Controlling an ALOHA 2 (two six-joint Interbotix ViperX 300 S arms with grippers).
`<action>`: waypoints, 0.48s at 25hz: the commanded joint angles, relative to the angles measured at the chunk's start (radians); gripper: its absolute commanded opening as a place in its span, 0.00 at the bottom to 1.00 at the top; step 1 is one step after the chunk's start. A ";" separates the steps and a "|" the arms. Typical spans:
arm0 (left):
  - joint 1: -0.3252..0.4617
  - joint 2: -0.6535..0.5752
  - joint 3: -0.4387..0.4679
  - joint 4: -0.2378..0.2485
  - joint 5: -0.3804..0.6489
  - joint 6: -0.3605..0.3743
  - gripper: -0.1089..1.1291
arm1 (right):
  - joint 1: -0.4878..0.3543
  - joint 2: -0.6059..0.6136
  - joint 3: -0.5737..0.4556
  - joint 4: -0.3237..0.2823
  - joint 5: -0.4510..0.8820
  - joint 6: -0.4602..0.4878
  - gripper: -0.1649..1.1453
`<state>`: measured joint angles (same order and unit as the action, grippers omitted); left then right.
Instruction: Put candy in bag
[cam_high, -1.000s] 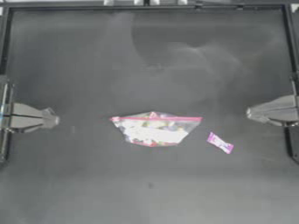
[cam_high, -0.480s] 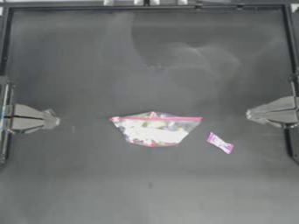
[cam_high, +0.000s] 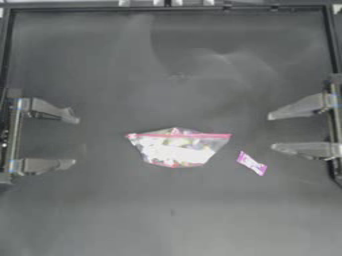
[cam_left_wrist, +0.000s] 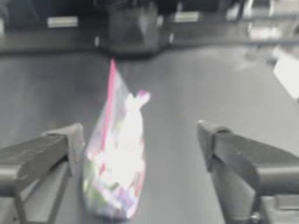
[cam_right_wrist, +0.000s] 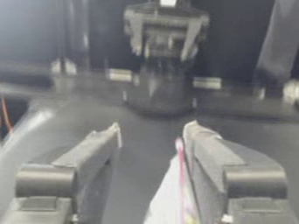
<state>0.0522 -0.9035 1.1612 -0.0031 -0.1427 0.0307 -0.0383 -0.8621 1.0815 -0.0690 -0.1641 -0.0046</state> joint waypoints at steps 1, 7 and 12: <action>0.018 0.026 -0.017 0.002 -0.002 0.003 0.91 | -0.017 0.057 -0.107 0.003 0.124 0.002 0.76; 0.029 0.046 -0.005 0.002 0.002 0.003 0.91 | -0.028 0.195 -0.268 0.002 0.330 0.002 0.76; 0.052 0.086 -0.002 0.003 0.002 0.003 0.90 | -0.032 0.336 -0.411 -0.003 0.476 0.003 0.76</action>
<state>0.0966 -0.8422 1.1704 -0.0031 -0.1381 0.0322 -0.0690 -0.5553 0.7378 -0.0690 0.2730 -0.0031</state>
